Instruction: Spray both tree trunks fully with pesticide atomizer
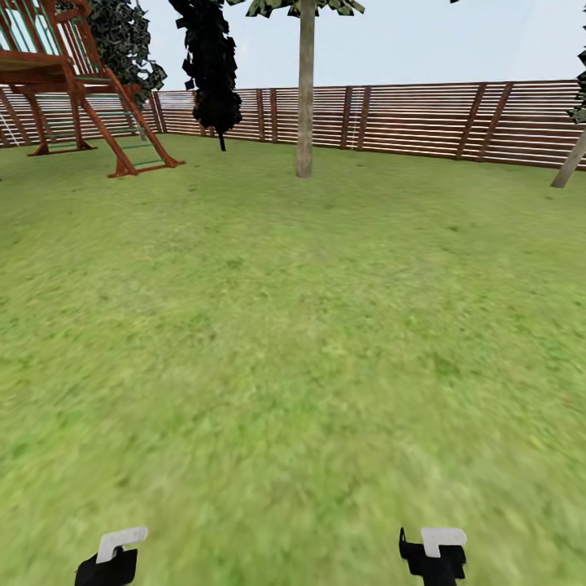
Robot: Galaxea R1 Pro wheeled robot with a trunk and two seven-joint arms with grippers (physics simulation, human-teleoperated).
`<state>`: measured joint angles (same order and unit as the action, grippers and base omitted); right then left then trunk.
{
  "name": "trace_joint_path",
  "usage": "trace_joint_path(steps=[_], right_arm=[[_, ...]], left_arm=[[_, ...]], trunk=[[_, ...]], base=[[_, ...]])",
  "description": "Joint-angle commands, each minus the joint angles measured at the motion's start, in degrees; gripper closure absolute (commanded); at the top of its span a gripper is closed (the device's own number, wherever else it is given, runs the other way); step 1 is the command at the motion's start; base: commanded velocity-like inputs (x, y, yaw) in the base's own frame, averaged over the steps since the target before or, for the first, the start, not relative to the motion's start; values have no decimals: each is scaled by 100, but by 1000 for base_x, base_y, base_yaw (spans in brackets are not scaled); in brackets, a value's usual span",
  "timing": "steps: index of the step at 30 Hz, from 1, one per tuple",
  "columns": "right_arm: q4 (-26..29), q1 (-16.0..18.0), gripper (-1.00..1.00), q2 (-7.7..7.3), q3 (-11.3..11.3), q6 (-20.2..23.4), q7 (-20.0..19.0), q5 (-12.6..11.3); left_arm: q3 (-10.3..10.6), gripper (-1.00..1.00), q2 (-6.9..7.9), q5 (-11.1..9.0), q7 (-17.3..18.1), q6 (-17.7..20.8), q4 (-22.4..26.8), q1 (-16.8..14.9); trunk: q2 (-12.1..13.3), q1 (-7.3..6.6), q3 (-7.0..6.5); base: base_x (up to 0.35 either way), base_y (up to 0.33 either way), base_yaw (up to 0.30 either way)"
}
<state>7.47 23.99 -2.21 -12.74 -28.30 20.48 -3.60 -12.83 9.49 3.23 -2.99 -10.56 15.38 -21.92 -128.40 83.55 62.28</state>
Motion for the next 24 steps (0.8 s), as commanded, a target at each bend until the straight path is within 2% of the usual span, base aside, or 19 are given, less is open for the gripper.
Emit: trace_joint_path(steps=[1,24], right_arm=[[0,0,-100,1,0,0,0,0],[0,0,-100,-7,0,0,9,0]], left_arm=[[0,100,0,1,0,0,1,2],[3,100,-9,2,0,1,1,0]], trunk=[[0,0,0],[0,0,0]], base=[[339,0,0],[339,0,0]])
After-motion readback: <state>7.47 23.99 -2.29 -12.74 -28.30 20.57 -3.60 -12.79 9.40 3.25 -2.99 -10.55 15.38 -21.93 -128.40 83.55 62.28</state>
